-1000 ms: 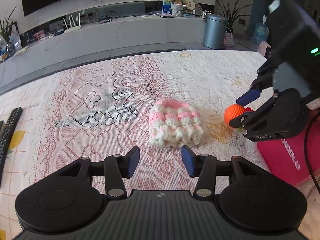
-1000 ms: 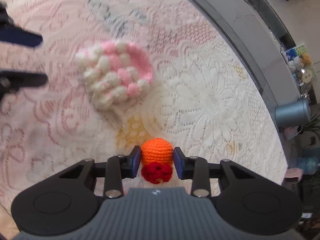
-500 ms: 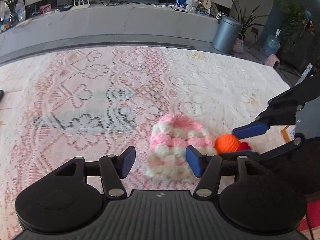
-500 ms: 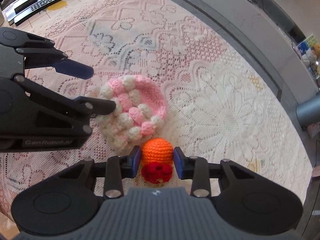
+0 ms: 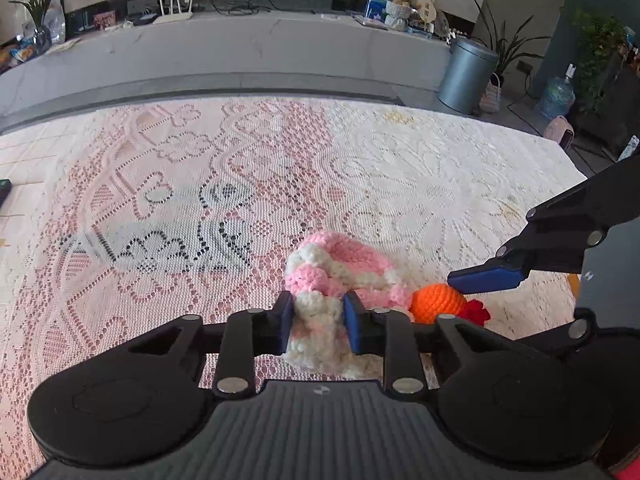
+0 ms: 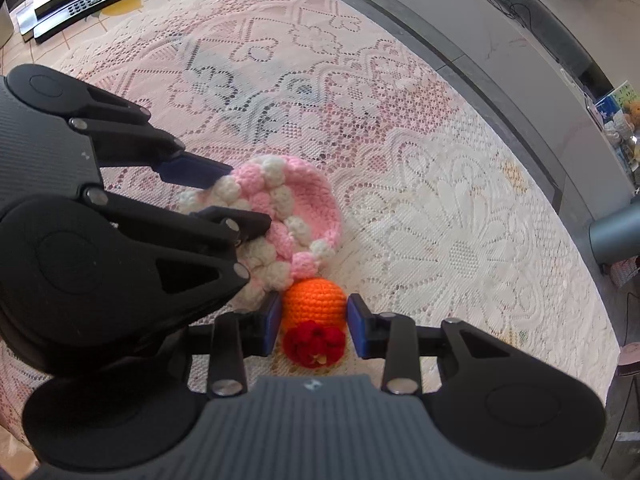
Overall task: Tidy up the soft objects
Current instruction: 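Grasp the pink-white crocheted hat with the left tool while the right tool grasps the orange crocheted fruit, then carry the crocheted hat and orange fruit over the orange box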
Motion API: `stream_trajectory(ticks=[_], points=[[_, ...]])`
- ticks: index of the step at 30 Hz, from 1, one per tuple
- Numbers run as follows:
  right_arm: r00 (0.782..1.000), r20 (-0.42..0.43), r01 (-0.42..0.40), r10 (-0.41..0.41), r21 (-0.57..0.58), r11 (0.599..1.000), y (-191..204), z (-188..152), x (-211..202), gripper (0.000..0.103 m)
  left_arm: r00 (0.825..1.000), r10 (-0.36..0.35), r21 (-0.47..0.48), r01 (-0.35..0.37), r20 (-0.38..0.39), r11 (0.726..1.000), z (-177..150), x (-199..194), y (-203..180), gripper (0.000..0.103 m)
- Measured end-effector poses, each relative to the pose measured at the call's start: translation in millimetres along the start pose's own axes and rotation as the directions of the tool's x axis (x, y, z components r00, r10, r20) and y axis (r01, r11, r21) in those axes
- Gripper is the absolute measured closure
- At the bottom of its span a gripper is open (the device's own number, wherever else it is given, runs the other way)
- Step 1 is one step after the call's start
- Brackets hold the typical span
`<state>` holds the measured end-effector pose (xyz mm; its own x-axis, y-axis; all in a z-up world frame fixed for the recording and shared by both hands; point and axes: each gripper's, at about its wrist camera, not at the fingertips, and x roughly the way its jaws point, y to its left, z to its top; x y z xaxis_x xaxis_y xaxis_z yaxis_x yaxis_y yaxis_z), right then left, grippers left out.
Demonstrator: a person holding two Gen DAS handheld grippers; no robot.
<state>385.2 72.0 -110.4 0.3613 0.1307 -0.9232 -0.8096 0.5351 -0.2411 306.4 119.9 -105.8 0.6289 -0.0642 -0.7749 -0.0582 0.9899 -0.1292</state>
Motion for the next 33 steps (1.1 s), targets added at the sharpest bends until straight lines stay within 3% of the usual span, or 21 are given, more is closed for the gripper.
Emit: stream_trajectory(ticks=[11, 18, 25, 33], points=[[0.993, 0.120, 0.007, -0.011, 0.033, 0.999, 13.6, -22.3, -47.3, 0.068, 0.993, 0.048, 0.009, -0.050, 0.108, 0.999, -4.7, -63.0, 1.7, 0.078], [0.971, 0.240, -0.023, 0.004, 0.077, 0.997, 28.1, -50.0, -104.5, 0.068, 0.986, 0.045, 0.024, -0.049, 0.160, 0.999, -20.7, -110.8, -8.1, 0.078], [0.953, 0.301, 0.002, -0.030, 0.090, 0.996, 37.3, -91.1, -157.9, 0.068, 0.979, 0.019, 0.053, -0.030, 0.205, 0.998, -37.3, -159.4, -30.6, 0.078], [0.945, 0.310, 0.051, -0.106, 0.181, 0.982, 20.1, -151.6, -201.9, 0.068, 0.974, -0.060, 0.133, 0.031, 0.220, 0.991, -52.7, -188.9, -76.9, 0.078]])
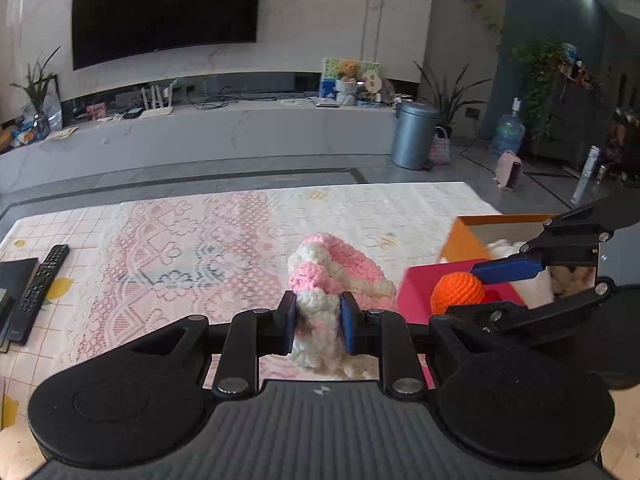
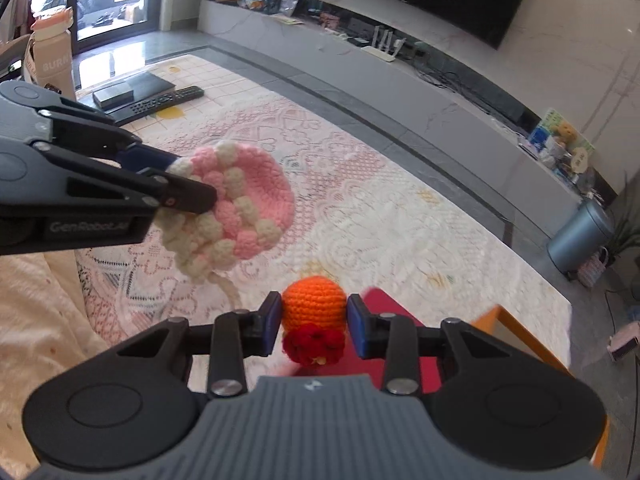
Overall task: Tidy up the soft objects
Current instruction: 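Carry the crocheted hat and orange fruit over the orange box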
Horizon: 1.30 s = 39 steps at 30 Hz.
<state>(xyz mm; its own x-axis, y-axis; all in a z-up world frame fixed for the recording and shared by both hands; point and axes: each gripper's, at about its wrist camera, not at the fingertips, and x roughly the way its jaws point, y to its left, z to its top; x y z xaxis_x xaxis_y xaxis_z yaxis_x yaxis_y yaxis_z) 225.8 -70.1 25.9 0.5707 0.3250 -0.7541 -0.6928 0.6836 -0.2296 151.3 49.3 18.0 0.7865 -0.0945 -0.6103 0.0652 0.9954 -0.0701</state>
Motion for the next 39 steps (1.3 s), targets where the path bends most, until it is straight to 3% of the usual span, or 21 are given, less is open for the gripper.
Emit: stream_trajectory(ticks=[8, 17, 29, 39], points=[[0.992, -0.043, 0.124, -0.121, 0.075, 0.989, -46.2, -51.2, -40.8, 0.068, 0.995, -0.095, 0.079, 0.094, 0.014, 0.992, 3.2, 0.5, -58.5, 0.078], [0.965, -0.153, 0.243, -0.214, 0.209, 0.947, -111.6, -101.5, -46.0, 0.068, 0.982, -0.186, 0.186, 0.184, -0.005, 0.965, 14.4, 20.7, -128.2, 0.078], [0.956, -0.207, 0.261, -0.207, 0.283, 0.923, -148.8, -133.6, -27.5, 0.068, 0.974, -0.222, 0.236, 0.228, -0.051, 0.945, 15.6, 56.0, -167.3, 0.078], [0.942, -0.303, 0.249, -0.144, 0.344, 0.905, -175.7, -154.8, 6.9, 0.068, 0.969, -0.226, 0.266, 0.246, -0.104, 0.932, 18.7, 90.7, -188.1, 0.078]])
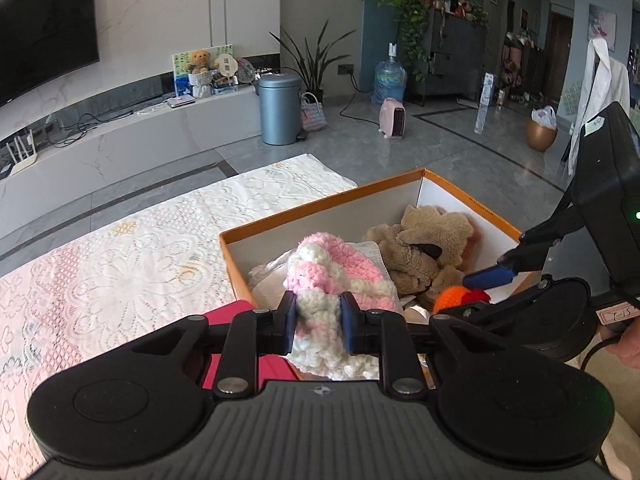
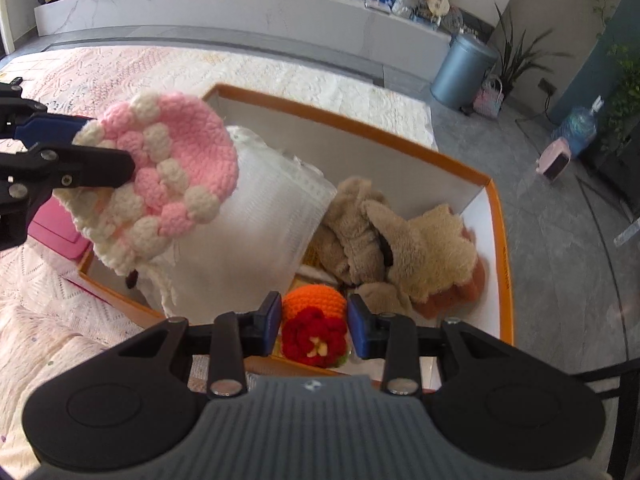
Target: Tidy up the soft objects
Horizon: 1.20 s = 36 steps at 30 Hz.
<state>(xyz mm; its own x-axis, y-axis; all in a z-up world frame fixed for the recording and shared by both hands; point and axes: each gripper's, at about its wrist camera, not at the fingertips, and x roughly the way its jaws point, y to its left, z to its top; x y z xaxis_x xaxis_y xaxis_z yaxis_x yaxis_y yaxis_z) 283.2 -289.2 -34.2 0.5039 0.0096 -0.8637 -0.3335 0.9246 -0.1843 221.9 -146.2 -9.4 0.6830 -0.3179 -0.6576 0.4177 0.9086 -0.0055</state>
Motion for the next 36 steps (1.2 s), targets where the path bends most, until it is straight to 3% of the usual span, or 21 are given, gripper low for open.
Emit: stream_trajectory(ticks=[3, 12, 19, 26, 33, 36], points=[[0.999, -0.046, -0.001, 0.003, 0.027, 1.000, -8.9, -1.3, 12.0, 0.068, 0.999, -0.004, 0.032, 0.005, -0.039, 0.999, 1.6, 13.1, -2.0, 0.078], [0.985, -0.135, -0.082, 0.108, 0.186, 0.979, -34.4, 6.2, 33.7, 0.070, 0.988, 0.048, 0.087, -0.036, -0.146, 0.996, 1.0, 46.3, -7.1, 0.077], [0.984, -0.145, -0.076, 0.102, 0.178, 0.981, -27.1, 4.8, 38.3, 0.069, 0.979, 0.076, 0.118, -0.054, -0.190, 0.991, -3.8, 54.8, -9.5, 0.072], [0.986, -0.142, -0.056, 0.082, 0.181, 0.982, -28.1, 5.0, 27.8, 0.045, 0.985, 0.075, 0.141, -0.054, -0.153, 0.989, -4.8, 43.6, -11.1, 0.051], [0.993, -0.110, -0.018, 0.032, 0.125, 0.992, -23.6, 7.2, 7.4, 0.028, 0.997, 0.046, 0.109, -0.039, -0.066, 0.993, 2.4, 10.4, -6.1, 0.042], [0.996, -0.083, -0.005, 0.015, 0.123, 0.992, -22.7, 8.1, -6.7, 0.025, 0.998, 0.055, 0.093, -0.053, -0.022, 0.994, 3.9, -8.6, -1.1, 0.041]])
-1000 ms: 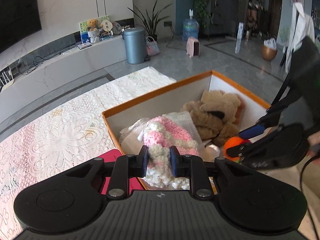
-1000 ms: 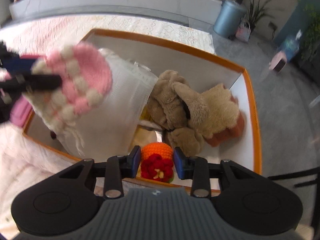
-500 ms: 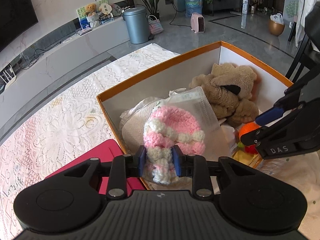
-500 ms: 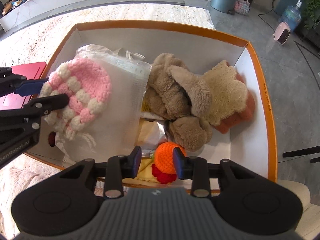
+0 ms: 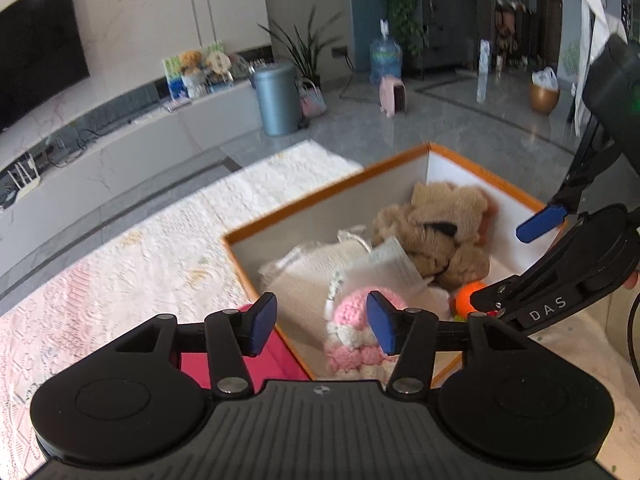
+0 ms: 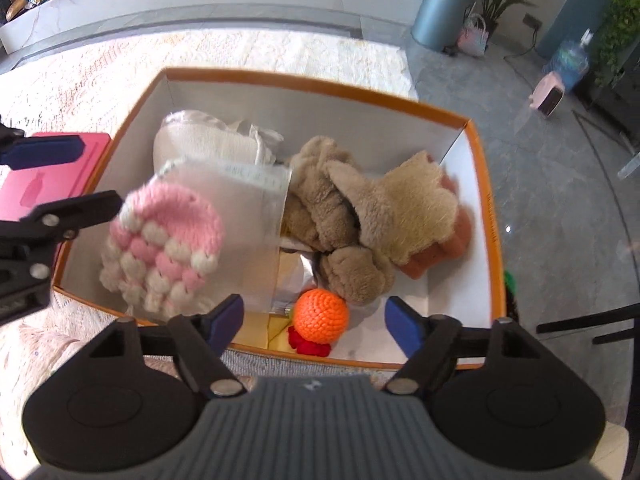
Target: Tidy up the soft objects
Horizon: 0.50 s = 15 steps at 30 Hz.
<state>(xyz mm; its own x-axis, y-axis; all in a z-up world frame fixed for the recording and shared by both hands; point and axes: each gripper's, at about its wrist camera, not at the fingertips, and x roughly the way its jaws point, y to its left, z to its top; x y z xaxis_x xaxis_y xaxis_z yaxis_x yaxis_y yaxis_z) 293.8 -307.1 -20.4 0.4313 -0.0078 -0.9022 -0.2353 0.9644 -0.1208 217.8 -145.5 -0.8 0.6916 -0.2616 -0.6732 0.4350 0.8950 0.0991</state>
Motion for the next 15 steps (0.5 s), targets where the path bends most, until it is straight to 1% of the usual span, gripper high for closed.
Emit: stream_trajectory(ticks=[1, 3, 8, 12, 15], points=[[1.000, 0.010, 0.002, -0.002, 0.003, 1.000, 0.5, -0.6, -5.0, 0.024, 1.000, 0.004, -0.007, -0.004, 0.013, 1.000, -0.4, -6.2, 2.3, 0.041], [0.999, 0.037, 0.004, -0.004, 0.007, 1.000, 2.1, -2.8, -15.5, 0.019, 0.999, 0.009, -0.028, -0.008, 0.036, 1.000, -2.1, -19.8, 7.4, 0.041], [0.992, 0.125, 0.009, -0.013, 0.029, 1.000, 12.9, -13.1, -43.7, 0.016, 0.995, 0.041, -0.077, -0.034, 0.089, 0.996, -10.1, -51.4, 17.9, 0.041], [0.972, 0.236, -0.008, -0.002, 0.040, 0.999, 31.5, -25.8, -71.5, 0.014, 0.987, 0.077, -0.112, -0.062, 0.141, 0.992, -21.5, -76.7, 25.7, 0.041], [0.949, 0.315, -0.024, 0.015, 0.023, 0.999, 51.9, -36.3, -91.6, 0.014, 0.978, 0.119, -0.144, -0.094, 0.173, 0.985, -29.7, -95.2, 31.2, 0.041]])
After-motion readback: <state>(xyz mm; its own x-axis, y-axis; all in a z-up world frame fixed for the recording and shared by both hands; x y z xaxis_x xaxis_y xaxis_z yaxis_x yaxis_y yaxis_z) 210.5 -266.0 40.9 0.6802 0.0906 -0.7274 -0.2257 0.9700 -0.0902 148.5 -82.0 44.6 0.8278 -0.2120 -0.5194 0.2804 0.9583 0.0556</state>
